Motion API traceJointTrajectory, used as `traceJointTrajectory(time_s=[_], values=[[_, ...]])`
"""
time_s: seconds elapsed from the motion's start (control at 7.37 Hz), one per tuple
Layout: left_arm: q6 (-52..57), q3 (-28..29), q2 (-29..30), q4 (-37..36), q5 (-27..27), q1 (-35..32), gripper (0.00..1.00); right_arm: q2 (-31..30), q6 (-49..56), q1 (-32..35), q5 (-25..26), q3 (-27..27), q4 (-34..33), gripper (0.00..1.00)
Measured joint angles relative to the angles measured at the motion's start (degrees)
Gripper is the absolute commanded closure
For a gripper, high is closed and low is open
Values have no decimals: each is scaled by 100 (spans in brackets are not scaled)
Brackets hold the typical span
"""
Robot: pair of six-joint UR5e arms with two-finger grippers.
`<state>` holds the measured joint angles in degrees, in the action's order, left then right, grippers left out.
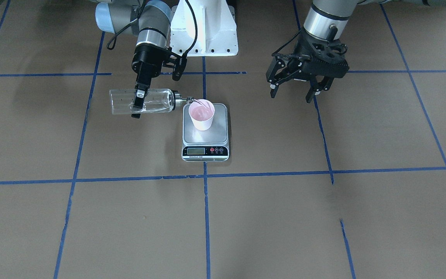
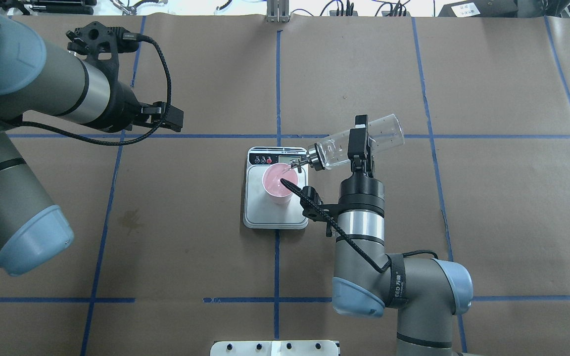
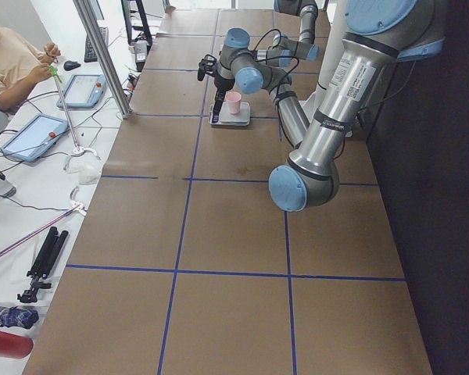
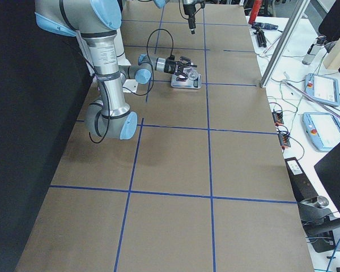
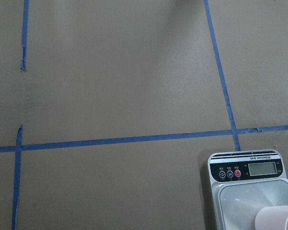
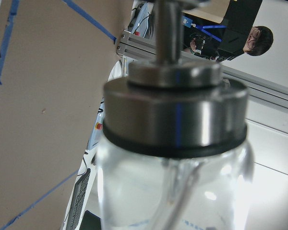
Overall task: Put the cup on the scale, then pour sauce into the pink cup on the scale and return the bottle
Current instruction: 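Tilt the dispenser with the right gripper to pour into the pink cup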
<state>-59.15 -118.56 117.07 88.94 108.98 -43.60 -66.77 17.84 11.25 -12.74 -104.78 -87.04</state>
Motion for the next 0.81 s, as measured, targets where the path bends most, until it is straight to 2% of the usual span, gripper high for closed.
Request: traceJointTrajectory(time_s=[0.81], values=[[0,7,0,0,0,-7,1,-245,-135,12,-166,-337,102,100]])
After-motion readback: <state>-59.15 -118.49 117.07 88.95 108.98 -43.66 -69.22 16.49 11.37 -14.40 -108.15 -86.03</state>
